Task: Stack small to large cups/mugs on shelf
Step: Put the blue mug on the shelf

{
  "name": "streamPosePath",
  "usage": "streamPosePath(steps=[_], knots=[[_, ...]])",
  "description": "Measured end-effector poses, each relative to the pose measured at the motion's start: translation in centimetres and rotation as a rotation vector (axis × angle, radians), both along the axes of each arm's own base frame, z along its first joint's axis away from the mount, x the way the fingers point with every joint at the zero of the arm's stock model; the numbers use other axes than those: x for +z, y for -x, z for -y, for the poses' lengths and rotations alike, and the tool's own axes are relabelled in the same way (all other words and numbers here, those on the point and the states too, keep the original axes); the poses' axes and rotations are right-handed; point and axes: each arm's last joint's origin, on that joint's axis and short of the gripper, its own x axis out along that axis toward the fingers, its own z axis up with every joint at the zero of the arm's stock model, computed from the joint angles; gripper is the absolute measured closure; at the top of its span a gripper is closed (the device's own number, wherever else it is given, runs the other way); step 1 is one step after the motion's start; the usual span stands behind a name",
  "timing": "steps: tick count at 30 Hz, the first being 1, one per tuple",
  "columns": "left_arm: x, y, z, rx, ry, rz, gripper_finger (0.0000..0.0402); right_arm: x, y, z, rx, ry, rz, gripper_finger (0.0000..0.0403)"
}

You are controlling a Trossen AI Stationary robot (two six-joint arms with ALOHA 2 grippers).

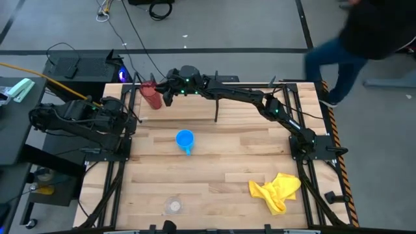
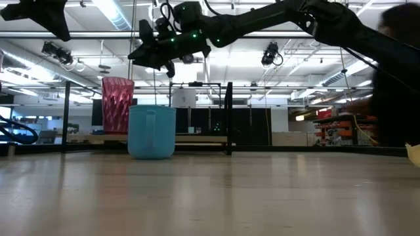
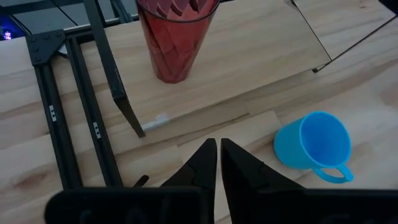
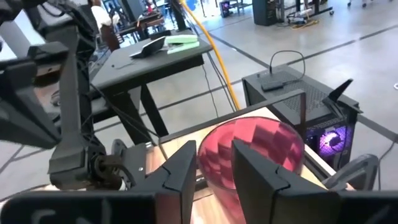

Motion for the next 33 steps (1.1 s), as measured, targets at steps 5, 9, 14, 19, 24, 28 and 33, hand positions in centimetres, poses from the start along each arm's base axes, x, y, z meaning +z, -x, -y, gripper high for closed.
streamPosePath(steps=[5,9,14,19,24,28,33], knots=[[0.0,0.0,0.0,0.0,0.0,-0.001,0.0378,-0.2,0.2,0.5,-0.012,-0.018,-0.015,0.0296],[0.0,0.0,0.0,0.0,0.0,-0.001,0.0382,-0.2,0.2,0.4,-0.011,-0.018,-0.017,0.0296],[0.0,0.0,0.0,-0.001,-0.001,-0.001,0.0382,-0.7,0.2,0.4,-0.018,-0.019,-0.064,0.0296],[0.0,0.0,0.0,-0.015,-0.008,-0.011,0.0373,-0.6,0.1,0.1,-0.015,-0.033,-0.049,0.0296],[0.0,-0.2,0.0,-0.018,-0.012,-0.02,0.0367,-0.9,-0.3,-1.5,0.023,-0.053,-0.083,0.0296],[-0.1,-0.6,0.1,-0.024,-0.018,-0.04,0.037,-1.0,-0.6,-3.1,0.067,-0.054,-0.118,0.0296],[-0.3,-1.3,0.3,-0.027,-0.026,-0.071,0.0373,-0.4,0.2,-5.0,0.111,-0.084,-0.229,0.0296]])
